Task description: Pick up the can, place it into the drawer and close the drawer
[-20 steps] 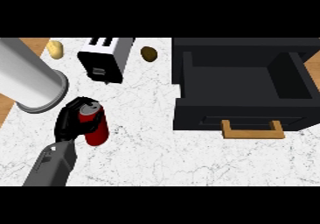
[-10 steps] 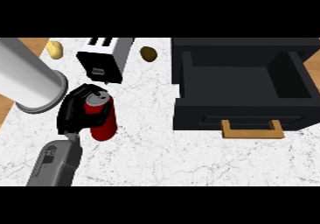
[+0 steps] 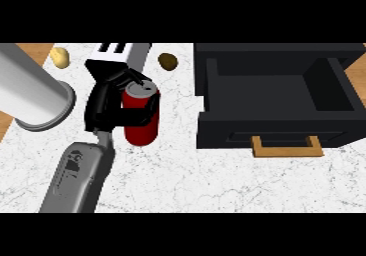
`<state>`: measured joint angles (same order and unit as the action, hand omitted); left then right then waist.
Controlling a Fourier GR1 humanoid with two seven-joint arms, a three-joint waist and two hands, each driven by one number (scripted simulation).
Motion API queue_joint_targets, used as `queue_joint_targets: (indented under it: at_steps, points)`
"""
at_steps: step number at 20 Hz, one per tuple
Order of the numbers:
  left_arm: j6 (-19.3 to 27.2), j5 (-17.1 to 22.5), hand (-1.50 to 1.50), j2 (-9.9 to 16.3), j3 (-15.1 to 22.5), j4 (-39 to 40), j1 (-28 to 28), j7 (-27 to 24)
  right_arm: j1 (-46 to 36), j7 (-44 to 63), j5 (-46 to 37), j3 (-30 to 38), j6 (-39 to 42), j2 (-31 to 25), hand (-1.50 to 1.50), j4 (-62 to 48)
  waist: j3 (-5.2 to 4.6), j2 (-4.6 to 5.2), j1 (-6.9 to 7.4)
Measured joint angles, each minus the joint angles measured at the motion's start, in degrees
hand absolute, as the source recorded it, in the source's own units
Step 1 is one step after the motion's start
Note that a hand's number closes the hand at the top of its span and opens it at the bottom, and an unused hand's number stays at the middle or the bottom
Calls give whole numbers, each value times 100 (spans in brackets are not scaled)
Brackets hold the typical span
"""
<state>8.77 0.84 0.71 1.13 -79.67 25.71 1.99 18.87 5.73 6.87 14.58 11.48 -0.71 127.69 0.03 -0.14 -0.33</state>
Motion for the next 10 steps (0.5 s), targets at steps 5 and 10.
queue_joint_targets:
  at_steps: [5,10]
  points:
    - [398,-76,150,-40,368,55,660,537,-37,-101,56,143,90,-33,-150,-140,0,8,-20]
    - [926,-115,150,-62,693,400,1562,879,-76,-67,104,241,130,-71,-150,-128,0,13,-48]
